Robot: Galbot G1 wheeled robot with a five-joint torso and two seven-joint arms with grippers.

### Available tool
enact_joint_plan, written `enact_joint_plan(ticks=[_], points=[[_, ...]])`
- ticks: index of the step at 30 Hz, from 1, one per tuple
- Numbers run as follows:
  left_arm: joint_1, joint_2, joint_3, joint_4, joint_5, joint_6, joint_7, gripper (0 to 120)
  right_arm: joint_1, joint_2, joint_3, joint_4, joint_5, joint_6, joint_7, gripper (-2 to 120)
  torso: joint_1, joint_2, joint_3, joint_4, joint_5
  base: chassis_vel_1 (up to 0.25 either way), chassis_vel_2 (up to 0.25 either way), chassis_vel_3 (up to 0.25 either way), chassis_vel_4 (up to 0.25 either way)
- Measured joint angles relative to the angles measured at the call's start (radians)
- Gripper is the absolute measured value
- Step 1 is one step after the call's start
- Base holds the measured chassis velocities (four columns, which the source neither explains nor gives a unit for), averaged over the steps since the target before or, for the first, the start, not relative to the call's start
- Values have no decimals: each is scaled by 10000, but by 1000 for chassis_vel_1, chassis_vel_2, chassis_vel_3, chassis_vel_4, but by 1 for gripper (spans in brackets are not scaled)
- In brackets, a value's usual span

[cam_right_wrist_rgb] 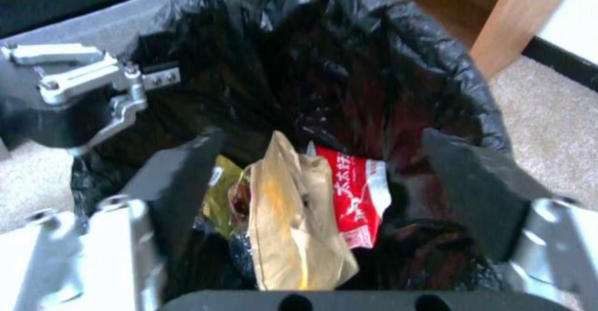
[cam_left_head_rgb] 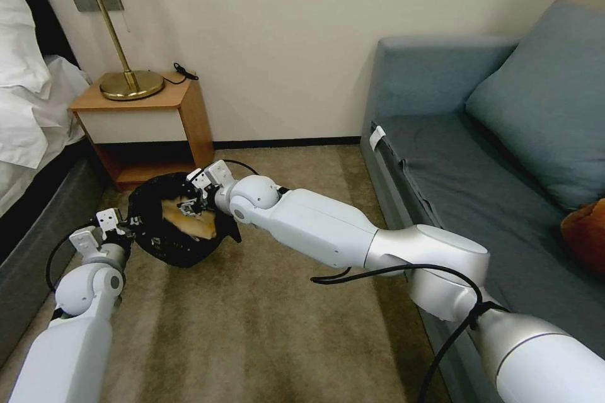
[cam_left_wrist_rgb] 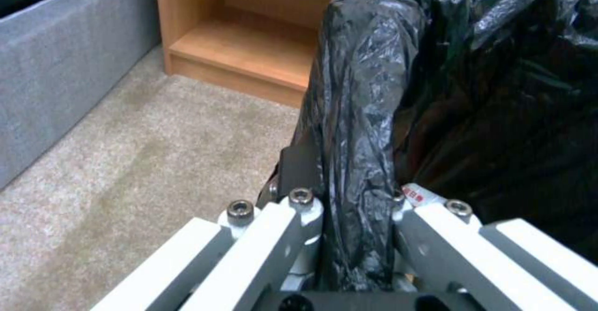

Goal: Pick up the trash bin, then pick up the garbage on the floor and place it into the trash bin.

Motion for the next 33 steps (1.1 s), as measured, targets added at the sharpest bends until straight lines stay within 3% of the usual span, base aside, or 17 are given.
enact_joint_plan(ticks=[1, 7, 13, 15, 16, 19, 23, 33], points=[[-31, -28, -6, 43, 1, 11, -78, 3, -23, 0, 99, 12, -88, 41, 50, 93, 0, 0, 0, 0, 0, 0, 0, 0, 0], [-146, -107, -144, 123, -274, 148, -525, 3, -14, -1, 704, -170, -205, 101, 307, 99, 0, 0, 0, 0, 0, 0, 0, 0, 0], [-341, -137, -434, 22, -1562, 720, -1557, 3, 121, -4, 1483, -428, -403, 158, 401, 100, 0, 0, 0, -1, -2, 0, 0, 0, 0], [-437, -169, -557, -150, -2350, 1147, -2207, 3, 101, -2, 1699, -436, -493, 162, 416, 100, 0, 0, 0, 0, -1, 0, 0, 0, 0], [-437, -169, -557, -150, -2350, 1147, -2207, 3, 101, -2, 1699, -436, -493, 162, 416, 100, 0, 0, 0, 0, -1, 0, 0, 0, 0], [-504, -320, -706, -509, -3525, 1891, -3183, 3, -68, -2, 1931, -402, -682, 162, 410, 100, 0, 1, 0, -1, -2, 0, 0, 0, 0], [-379, -395, -794, -870, -4075, 2337, -3827, 3, -259, -225, 2253, -417, -928, 191, 376, 100, 0, 0, 0, 1, -1, 0, 0, 0, 0], [-210, -212, -986, -611, -4263, 2463, -4239, 3, -581, -773, 2838, -493, -1383, 336, 273, 100, 0, 0, 0, 0, 2, 0, 0, 0, 0]])
